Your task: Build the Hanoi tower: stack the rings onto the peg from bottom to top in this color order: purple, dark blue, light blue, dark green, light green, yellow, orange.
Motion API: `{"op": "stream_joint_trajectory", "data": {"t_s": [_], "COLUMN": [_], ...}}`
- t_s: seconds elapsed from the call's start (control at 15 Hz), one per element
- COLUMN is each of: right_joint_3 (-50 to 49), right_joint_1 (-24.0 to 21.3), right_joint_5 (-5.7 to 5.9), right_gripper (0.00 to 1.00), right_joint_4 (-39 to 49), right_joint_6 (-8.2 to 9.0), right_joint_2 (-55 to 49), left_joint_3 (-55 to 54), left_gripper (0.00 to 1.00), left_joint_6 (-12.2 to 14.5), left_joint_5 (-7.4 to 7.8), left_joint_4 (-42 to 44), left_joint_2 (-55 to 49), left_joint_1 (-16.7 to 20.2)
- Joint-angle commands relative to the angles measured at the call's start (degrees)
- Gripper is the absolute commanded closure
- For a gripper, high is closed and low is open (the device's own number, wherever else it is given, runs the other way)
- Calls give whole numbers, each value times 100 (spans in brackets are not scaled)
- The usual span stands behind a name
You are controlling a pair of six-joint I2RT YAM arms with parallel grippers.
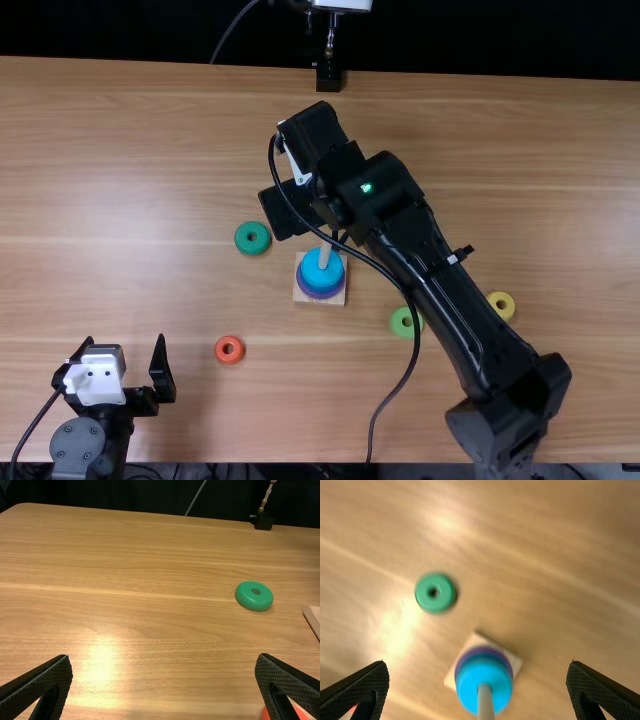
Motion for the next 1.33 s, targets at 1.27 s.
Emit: {"op": "stream_joint_trajectory", "data": {"t_s": [1.27], "right_joint_3": [-9459], "right_joint_1": [-3677], "right_joint_5": [-1052], "right_gripper": [0], "right_joint_4": [5839], "right_joint_6": [-1235], "right_joint_2": [-8946], "left_joint_3": [-617], "left_gripper": [0], "left_joint_6": [86], "left_joint_5": [0], "left_joint_4": [-429], "left_joint_2": [-67], "left_joint_1": [32]}}
